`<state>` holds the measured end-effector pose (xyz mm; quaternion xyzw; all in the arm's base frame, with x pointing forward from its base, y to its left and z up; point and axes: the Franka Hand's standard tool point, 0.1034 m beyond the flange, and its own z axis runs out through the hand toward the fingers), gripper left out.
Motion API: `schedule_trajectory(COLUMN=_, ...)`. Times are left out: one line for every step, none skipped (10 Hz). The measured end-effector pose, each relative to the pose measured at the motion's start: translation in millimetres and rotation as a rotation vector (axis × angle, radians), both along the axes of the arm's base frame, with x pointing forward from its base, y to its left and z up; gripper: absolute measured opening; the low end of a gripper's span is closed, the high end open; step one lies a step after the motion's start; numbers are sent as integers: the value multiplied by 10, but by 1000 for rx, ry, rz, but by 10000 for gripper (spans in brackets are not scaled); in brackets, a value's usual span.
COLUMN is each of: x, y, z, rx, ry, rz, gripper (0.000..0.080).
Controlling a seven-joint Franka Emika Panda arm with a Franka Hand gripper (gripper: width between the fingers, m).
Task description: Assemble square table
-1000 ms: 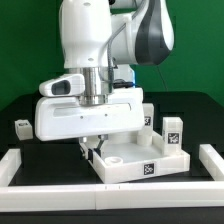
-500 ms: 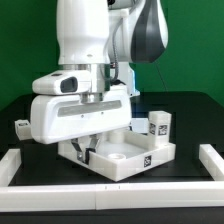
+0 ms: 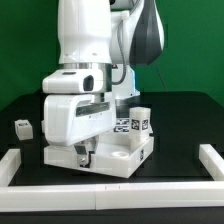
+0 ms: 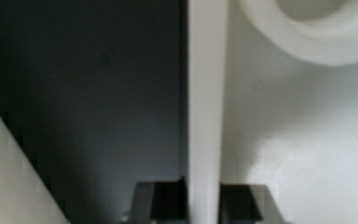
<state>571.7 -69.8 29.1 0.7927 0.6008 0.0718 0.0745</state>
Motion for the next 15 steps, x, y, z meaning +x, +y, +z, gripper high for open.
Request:
schedule_trajectory(x=94, y=164, z=-1, rx=-11, ry=-6, rz=83, gripper=68)
schedule_trajectory(x=237, y=355, z=-24, rx=-13, ry=-17, rz=162, gripper=72)
schedule_trajectory(x=387, y=563, z=-55, rx=1, ry=-35, rz=186, gripper=72)
schedule_trajectory(x=477, y=725, z=-85, rx=-2, ry=-45, rz=237, gripper=79)
schedule_trajectory(x=483, y=752, z=-86, rx=-14, ry=-48, rz=279, gripper=84)
schedule_trajectory(x=480, y=716, z=-83, rx=-22, ry=-46, rz=299, gripper=84)
schedule_trajectory(x=478, y=710, z=-84, rx=-28, ry=-45, rz=317, gripper=84)
schedule_trajectory(x=478, y=708, z=-84, rx=-27, ry=-45, rz=311, gripper=84)
schedule_trajectory(x=478, y=706, z=-84, rx=-27, ry=-45, rz=311, gripper=84)
schedule_trajectory(x=481, y=745, z=-83, rx=-20, ry=-46, rz=291, gripper=84)
schedule_trajectory(x=502, y=913, z=-81, rx=-3, ry=-50, rz=273, gripper=84)
schedule_trajectory(x=556, y=1066, z=-85, rx=7, ry=-57, rz=275, gripper=84)
schedule_trajectory(x=611, y=1212, z=-99, rx=19, ry=-62, rz=267, gripper=84)
schedule_trajectory(x=615, y=1340, z=-89, rx=24, ry=-57, rz=262, gripper=84)
schedule_trajectory(x=618, y=1375, z=-89, rx=19, ry=-42, rz=263, gripper=84)
